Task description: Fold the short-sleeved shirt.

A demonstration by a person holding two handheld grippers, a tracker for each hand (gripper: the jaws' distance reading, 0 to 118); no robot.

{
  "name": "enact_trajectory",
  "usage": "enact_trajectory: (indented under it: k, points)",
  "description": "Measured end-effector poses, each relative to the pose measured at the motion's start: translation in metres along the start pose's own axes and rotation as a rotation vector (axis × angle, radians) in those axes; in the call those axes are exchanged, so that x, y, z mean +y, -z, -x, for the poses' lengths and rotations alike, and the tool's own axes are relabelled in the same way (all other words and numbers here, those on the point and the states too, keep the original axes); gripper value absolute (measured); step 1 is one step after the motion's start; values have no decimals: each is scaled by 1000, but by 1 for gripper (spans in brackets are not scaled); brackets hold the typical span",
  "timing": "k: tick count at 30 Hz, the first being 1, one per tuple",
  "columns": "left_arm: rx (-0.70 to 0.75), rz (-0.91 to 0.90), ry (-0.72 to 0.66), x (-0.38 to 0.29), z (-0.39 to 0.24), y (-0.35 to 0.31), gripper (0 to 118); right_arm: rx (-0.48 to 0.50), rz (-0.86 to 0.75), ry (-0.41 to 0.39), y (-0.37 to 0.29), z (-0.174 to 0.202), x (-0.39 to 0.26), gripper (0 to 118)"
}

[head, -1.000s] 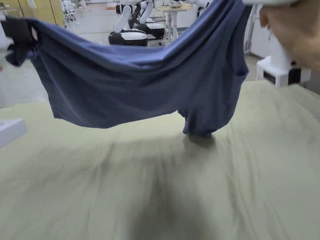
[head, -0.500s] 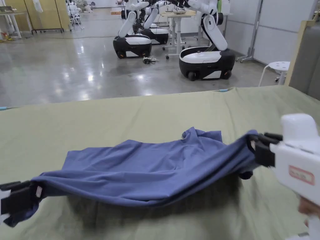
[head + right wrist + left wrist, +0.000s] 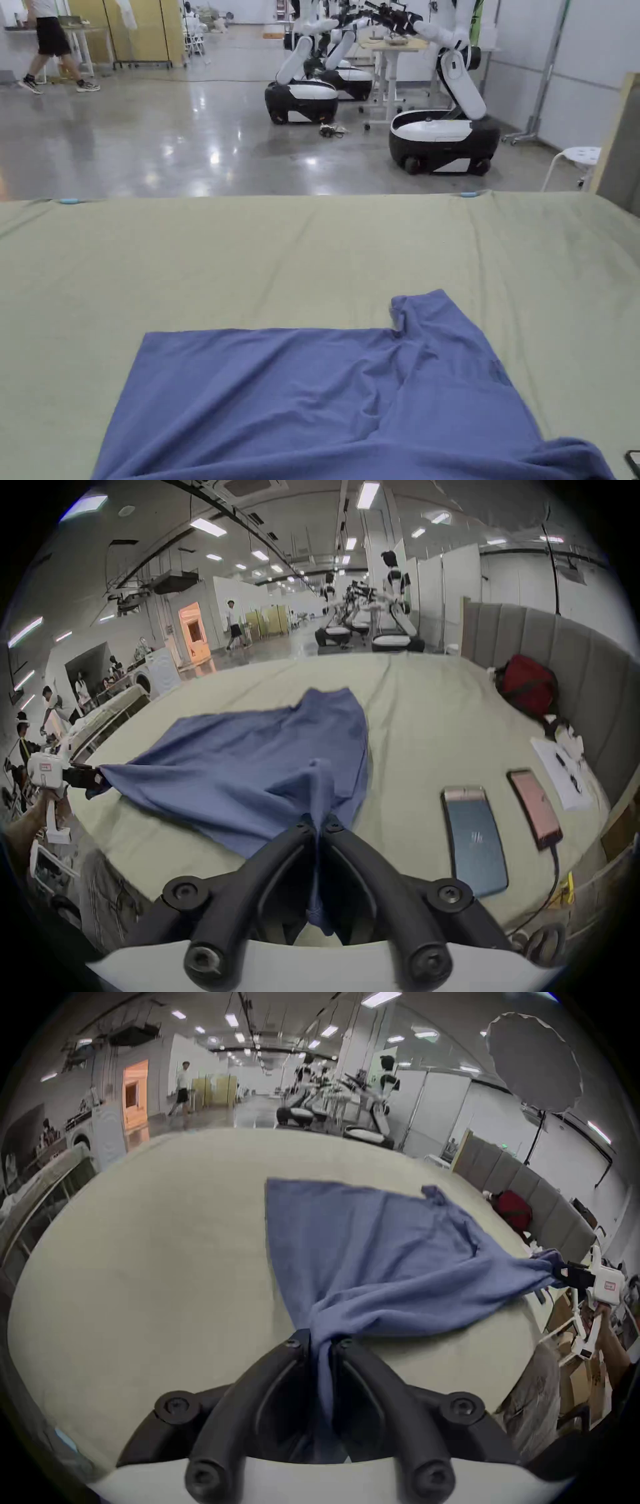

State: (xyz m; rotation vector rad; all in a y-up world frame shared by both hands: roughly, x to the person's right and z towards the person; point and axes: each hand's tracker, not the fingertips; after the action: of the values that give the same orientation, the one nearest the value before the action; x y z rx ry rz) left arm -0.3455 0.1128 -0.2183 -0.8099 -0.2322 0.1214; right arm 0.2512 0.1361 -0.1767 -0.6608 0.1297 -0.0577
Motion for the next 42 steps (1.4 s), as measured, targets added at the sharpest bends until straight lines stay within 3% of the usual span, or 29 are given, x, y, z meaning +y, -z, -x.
enact_trajectory:
  k: [5,13,15,17,18,19,20,22,23,26,28,31,33,34,35,36,38,40,42]
  points:
    - [35,49,-16,-40,9,3,9,3,84,42,3,-12,-35,5]
    - [33,-3,-38,-61,6,-13,9,19,128,16,-6,-13,-62,5]
    - [68,-4,21,-69,4,-10,9,22,150,24,1,-15,-66,6]
    - [89,4,37,-76,2,-2,10,13,183,38,8,-14,-71,12]
    - [102,-19,34,-79,-3,-2,13,-2,185,46,9,-13,-74,21]
    - [111,-36,32,-80,-5,-3,20,-43,170,42,7,-11,-76,34]
    - [115,-42,35,-80,-8,-7,48,-71,147,21,3,-8,-76,54]
    - [111,-30,34,-80,-15,-12,116,-77,58,-4,-11,-6,-76,81]
    - [120,-29,46,-81,-17,-14,115,-109,-6,-27,-21,-3,-74,87]
    - [180,-182,47,-81,-26,-40,117,-220,-230,-128,-52,15,-63,87]
    - [193,-279,27,-78,-32,-59,117,-226,-343,-177,-69,24,-54,87]
    - [188,-391,17,-63,-42,-89,118,-186,-431,-173,-86,38,-38,87]
    - [206,-479,9,-60,-48,-109,111,-153,-497,-143,-96,45,-30,83]
    - [219,-509,9,-58,-50,-116,97,-126,-524,-131,-100,49,-29,64]
    - [204,-552,15,-58,-52,-127,53,-131,-554,-133,-105,54,-28,8]
    - [199,-563,39,-56,-54,-135,5,-149,-588,-144,-108,59,-24,2]
    - [237,-562,59,-48,-59,-145,0,-219,-591,-166,-106,69,-19,2]
    - [227,-602,48,-48,-61,-160,0,-109,-564,-151,-108,70,-14,2]
    - [278,-633,100,-44,-67,-162,0,-145,-567,-163,-105,79,-14,2]
